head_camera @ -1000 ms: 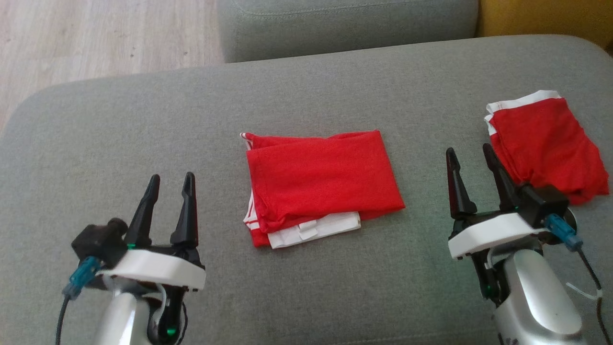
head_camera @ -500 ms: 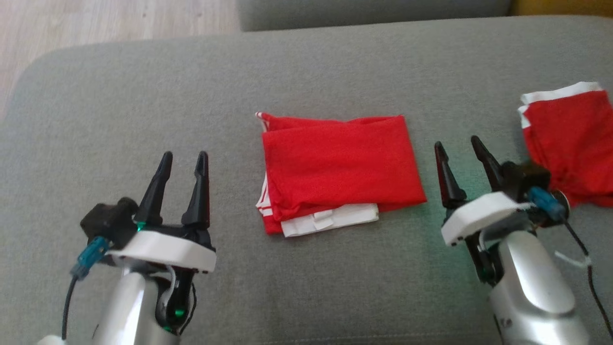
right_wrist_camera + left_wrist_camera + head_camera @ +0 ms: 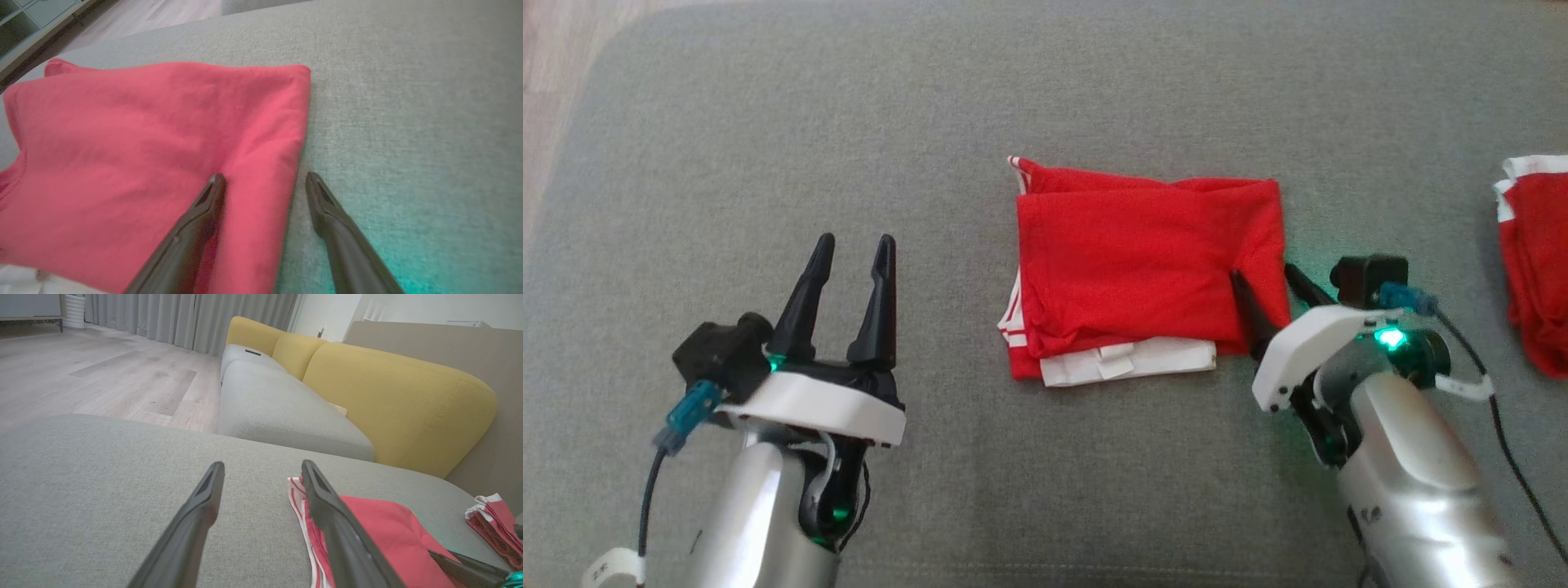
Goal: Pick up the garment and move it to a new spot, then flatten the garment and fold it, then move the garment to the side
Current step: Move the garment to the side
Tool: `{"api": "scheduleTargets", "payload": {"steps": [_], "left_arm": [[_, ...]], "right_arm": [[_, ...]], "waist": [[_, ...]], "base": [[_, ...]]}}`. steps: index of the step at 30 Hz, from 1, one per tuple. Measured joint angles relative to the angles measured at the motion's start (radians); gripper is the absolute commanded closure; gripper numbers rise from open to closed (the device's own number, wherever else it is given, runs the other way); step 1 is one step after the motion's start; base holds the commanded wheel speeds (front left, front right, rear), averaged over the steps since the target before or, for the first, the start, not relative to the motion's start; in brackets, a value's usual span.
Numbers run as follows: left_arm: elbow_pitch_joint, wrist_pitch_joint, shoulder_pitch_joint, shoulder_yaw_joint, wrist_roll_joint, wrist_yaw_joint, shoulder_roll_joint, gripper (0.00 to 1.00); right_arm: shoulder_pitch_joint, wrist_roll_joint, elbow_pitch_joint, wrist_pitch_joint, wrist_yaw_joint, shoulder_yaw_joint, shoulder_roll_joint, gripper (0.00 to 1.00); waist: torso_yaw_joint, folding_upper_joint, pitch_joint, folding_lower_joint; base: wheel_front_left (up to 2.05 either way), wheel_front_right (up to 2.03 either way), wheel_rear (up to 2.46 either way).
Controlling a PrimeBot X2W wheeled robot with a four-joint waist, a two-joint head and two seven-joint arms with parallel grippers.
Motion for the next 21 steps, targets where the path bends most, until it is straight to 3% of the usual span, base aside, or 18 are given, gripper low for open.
{"api": "scheduleTargets", "payload": {"steps": [6, 7, 8, 17, 21], "left_arm": [[0.001, 0.0, -0.005, -0.01, 0.0, 0.001, 0.0, 0.0], [0.001, 0.0, -0.006, -0.012, 0.0, 0.001, 0.0, 0.0], [0.003, 0.0, -0.008, -0.012, 0.0, 0.001, 0.0, 0.0], [0.006, 0.0, -0.012, -0.009, 0.023, 0.007, 0.001, 0.0], [0.007, 0.0, -0.012, -0.042, 0.033, 0.006, 0.0, 0.0]], "right_arm": [[-0.067, 0.077, 0.051, 0.02, 0.0, 0.053, -0.007, 0.0], [-0.073, 0.082, 0.056, 0.019, 0.0, 0.067, -0.009, 0.28], [-0.078, 0.082, 0.061, 0.016, 0.0, 0.082, -0.01, 1.0], [-0.081, 0.005, 0.066, -0.099, 0.0, 0.219, -0.016, 1.0], [-0.098, -0.01, 0.014, -0.143, 0.0, 0.295, -0.069, 1.0]], "waist": [[0.009, 0.0, 0.017, 0.0], [0.007, 0.0, 0.017, 0.0], [0.004, 0.0, 0.016, 0.0], [-0.059, 0.0, -0.014, -0.0001], [-0.108, 0.0, -0.034, -0.0001]], "base": [[0.0, 0.0, 0.0], [0.0, 0.0, 0.0], [0.0, 0.0, 0.0], [0.0, 0.0, 0.0], [0.0, 0.0, 0.0]]}}
